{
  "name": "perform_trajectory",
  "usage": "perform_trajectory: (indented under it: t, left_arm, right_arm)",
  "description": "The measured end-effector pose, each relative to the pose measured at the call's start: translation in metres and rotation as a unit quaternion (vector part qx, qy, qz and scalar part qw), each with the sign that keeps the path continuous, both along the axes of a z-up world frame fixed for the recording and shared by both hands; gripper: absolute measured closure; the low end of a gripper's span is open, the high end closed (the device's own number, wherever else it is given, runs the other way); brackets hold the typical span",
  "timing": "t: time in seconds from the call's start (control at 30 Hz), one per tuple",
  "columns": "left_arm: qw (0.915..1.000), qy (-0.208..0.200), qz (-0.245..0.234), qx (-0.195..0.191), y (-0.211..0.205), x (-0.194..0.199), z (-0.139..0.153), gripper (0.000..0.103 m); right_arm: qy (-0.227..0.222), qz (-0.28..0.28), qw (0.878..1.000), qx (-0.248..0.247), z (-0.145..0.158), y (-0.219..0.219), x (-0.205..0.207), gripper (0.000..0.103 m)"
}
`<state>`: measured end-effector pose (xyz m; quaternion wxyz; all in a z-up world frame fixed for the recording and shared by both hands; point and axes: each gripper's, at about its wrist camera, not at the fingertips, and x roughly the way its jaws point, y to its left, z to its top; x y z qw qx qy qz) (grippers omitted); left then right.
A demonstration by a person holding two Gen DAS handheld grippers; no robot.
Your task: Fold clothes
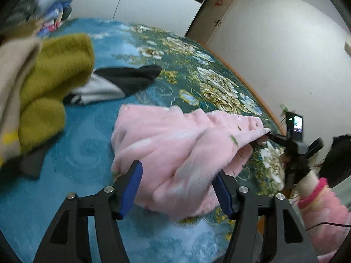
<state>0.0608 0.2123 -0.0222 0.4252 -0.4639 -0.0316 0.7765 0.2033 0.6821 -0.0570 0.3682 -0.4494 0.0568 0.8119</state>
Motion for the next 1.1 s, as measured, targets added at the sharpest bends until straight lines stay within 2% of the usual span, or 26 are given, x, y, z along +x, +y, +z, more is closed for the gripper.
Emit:
perform_trajectory:
  t: [0.07,0.13,0.2,0.3,0.43,0.5,0.53,0.63,0.7,0.8,0.9,0.93,0.97,1.0,1.07,1.1]
  left_arm:
    - [0.9998,-0.011,0.013,0.011,-0.01,-0.001,-0.005,0.038]
    - [0.9989,-0.021,0.037,0.02,-0.022,-0.005,-0.007,0.038]
    - [0.9967,-0.04,0.07,0.012,-0.031,-0.016,-0.016,0.038]
    - [0.9917,-0.077,0.103,0.004,-0.035,-0.033,-0.033,0.038]
    - [0.9825,-0.151,0.1,0.042,-0.021,-0.058,-0.058,0.038]
    - [0.977,-0.183,0.091,0.062,-0.008,-0.071,-0.068,0.038]
    - [0.9751,-0.191,0.09,0.067,-0.001,-0.077,-0.071,0.038]
    - [0.9653,-0.233,0.081,0.086,0.026,-0.086,-0.085,0.038]
    - [0.957,-0.262,0.074,0.1,0.045,-0.092,-0.096,0.038]
    - [0.9511,-0.291,0.06,0.085,0.076,-0.092,-0.116,0.038]
    - [0.9312,-0.335,0.076,0.123,0.083,-0.09,-0.131,0.04]
    - [0.9281,-0.338,0.078,0.135,0.083,-0.089,-0.131,0.05]
    - [0.9249,-0.341,0.08,0.147,0.084,-0.088,-0.13,0.071]
    - [0.9247,-0.34,0.081,0.15,0.086,-0.086,-0.128,0.076]
    - [0.9319,-0.326,0.075,0.14,0.093,-0.084,-0.121,0.087]
    - [0.9367,-0.315,0.072,0.135,0.096,-0.082,-0.116,0.088]
  right_arm:
    - [0.006,-0.016,1.0,0.011,0.006,0.013,-0.001,0.096]
    - [0.03,-0.045,0.998,0.012,0.02,0.029,0.004,0.096]
    - [0.066,-0.089,0.994,0.012,0.038,0.048,0.014,0.096]
    - [0.096,-0.135,0.986,0.0,0.047,0.069,0.027,0.096]
    - [0.072,-0.127,0.989,0.006,0.038,0.071,0.039,0.096]
    - [0.076,-0.146,0.986,0.013,0.038,0.075,0.052,0.096]
    - [0.091,-0.171,0.981,0.008,0.042,0.082,0.064,0.096]
    - [0.13,-0.238,0.962,-0.02,0.055,0.103,0.098,0.096]
    - [0.124,-0.232,0.964,-0.025,0.057,0.106,0.106,0.096]
    - [0.113,-0.221,0.969,-0.021,0.057,0.104,0.113,0.096]
    - [0.114,-0.222,0.968,-0.029,0.055,0.104,0.123,0.096]
    - [0.113,-0.222,0.968,-0.03,0.055,0.104,0.124,0.096]
    - [0.111,-0.221,0.969,-0.031,0.055,0.104,0.126,0.096]
    - [0.11,-0.218,0.969,-0.03,0.056,0.104,0.126,0.096]
    - [0.108,-0.209,0.972,-0.026,0.058,0.101,0.123,0.096]
    - [0.109,-0.204,0.973,-0.026,0.06,0.099,0.121,0.096]
